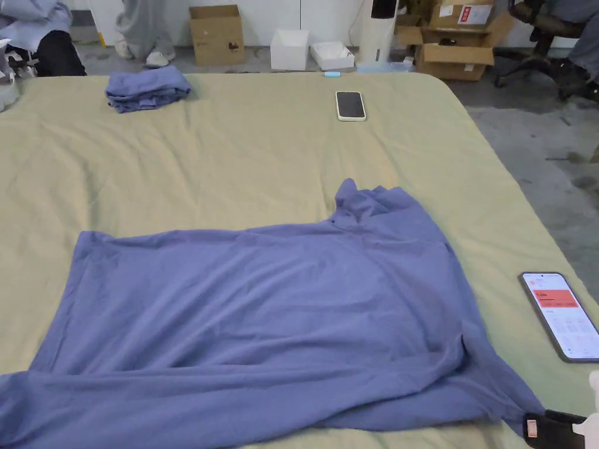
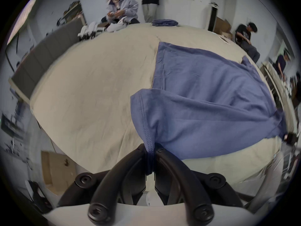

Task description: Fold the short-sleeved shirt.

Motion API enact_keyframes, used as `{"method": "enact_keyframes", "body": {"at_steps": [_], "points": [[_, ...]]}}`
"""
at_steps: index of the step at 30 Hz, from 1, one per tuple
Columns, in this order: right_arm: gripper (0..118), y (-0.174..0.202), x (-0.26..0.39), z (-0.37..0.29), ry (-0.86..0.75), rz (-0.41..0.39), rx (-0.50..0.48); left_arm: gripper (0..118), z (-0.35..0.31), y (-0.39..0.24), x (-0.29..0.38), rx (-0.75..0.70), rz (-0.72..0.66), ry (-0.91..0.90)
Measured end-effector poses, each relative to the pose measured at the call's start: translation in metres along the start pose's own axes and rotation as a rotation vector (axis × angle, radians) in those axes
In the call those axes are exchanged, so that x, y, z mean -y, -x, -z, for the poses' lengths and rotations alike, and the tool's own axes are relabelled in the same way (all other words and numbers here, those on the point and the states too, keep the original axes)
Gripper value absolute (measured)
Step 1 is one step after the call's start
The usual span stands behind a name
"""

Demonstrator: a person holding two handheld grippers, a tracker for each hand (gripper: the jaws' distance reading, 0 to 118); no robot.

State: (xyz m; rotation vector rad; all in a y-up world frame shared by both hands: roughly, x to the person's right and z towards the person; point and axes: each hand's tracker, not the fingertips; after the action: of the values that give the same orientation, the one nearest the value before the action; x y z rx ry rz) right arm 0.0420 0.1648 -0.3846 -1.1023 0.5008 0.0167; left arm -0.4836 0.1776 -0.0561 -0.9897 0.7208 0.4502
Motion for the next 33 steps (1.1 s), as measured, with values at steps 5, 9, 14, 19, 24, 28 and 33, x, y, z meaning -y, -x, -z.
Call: {"method": "enact_keyframes", "body": {"at_steps": [5,9,14,19,24,28,33], "points": [[5,-0.010,0.011,-0.029,-0.005,-0.002,0.013,6,-0.023,0.001,-0.002,-0.015,0.052,-0.048],[5,-0.017,0.027,-0.038,0.013,0.028,-0.006,6,-0.026,0.000,0.008,-0.103,0.095,-0.028],[69,-0.015,0.033,-0.017,0.035,0.040,0.011,86,-0.018,0.016,0.020,-0.102,-0.001,-0.014],[88,-0.015,0.015,-0.025,-0.027,0.003,0.034,102,-0.032,0.019,0.009,-0.067,-0.047,-0.092],[30,0.003,-0.025,-0.025,-0.127,0.003,-0.046,71,-0.037,-0.003,-0.018,0.052,-0.090,-0.197],[0,0.013,-0.061,0.002,-0.120,0.045,-0.119,4,-0.009,-0.034,-0.037,0.068,-0.041,-0.159],[0,0.023,-0.131,0.045,-0.141,0.017,-0.128,0,0.017,-0.053,-0.059,0.118,-0.026,-0.126]]}}
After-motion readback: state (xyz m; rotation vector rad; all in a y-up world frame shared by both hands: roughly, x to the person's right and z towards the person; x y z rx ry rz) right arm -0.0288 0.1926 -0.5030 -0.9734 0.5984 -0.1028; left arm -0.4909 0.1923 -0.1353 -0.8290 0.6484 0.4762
